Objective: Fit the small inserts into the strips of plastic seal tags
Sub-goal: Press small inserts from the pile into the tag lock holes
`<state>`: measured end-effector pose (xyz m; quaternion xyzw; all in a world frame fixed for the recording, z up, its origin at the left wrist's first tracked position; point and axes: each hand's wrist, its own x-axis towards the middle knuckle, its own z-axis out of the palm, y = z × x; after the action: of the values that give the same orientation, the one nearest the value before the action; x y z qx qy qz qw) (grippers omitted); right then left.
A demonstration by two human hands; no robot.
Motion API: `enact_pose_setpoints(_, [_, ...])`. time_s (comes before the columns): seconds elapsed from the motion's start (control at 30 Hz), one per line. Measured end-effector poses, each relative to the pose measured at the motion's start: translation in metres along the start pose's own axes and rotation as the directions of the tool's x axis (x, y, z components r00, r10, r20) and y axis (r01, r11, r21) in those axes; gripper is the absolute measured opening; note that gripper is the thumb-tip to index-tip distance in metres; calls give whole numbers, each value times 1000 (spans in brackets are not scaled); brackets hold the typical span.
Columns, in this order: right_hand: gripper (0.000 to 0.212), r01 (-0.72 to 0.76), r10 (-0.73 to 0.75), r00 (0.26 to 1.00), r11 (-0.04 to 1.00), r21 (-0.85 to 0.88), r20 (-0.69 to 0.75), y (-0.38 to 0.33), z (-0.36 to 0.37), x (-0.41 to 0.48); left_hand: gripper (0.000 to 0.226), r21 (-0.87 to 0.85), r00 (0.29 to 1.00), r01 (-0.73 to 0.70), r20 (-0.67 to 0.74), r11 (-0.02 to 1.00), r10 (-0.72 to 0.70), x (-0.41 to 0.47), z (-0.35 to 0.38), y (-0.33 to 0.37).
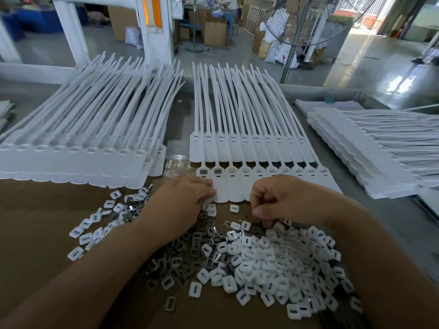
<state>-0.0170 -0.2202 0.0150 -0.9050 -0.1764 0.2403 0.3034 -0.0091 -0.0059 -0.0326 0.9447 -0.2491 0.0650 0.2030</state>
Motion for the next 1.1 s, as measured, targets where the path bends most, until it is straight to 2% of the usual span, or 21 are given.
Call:
enact_pose_setpoints(0.13, [15, 42, -43, 999, 999, -11, -10, -2, -2, -2, 31, 1, 1000, -6, -8, 1000, 6, 2, 0, 1])
enact_pose_setpoints(0.3, [15, 53, -51, 999, 986, 156, -17, -2, -4, -4, 31, 11, 1000, -11, -6, 1000, 11, 2, 0, 0])
enact_pose_setpoints(0.43, [14, 34, 8, 987, 966, 256, -163, 2, -4, 3, 31, 5, 1000, -8, -2, 1000, 8, 1, 1, -1])
enact_pose_setpoints(0.57, [22, 34, 20, 972, 974, 223, -235, 4, -2, 7, 32, 4, 1000, -2, 3, 1000, 2, 2, 0, -1])
enact_pose_setpoints(0.67, [17, 47, 39, 953, 961, 272, -301, 4, -1, 8, 31, 8, 1000, -4, -3, 1000, 4, 2, 0, -1])
enact_pose_setpoints(0.83, [24, 39, 0, 899, 996, 78, -439, -1, -1, 23, 30, 3, 1000, -16, -7, 1000, 16, 1, 2, -2])
enact_pose_setpoints(0.93, [28, 18, -9, 885, 1000, 16, -466, -4, -5, 39, 26, 1, 999, -37, -23, 999, 37, 0, 1, -1])
enact_pose_setpoints(1.1, [12, 18, -7, 848, 1000, 16, -531, -4, -2, 66, 27, -4, 999, -37, -30, 999, 37, 0, 1, -1])
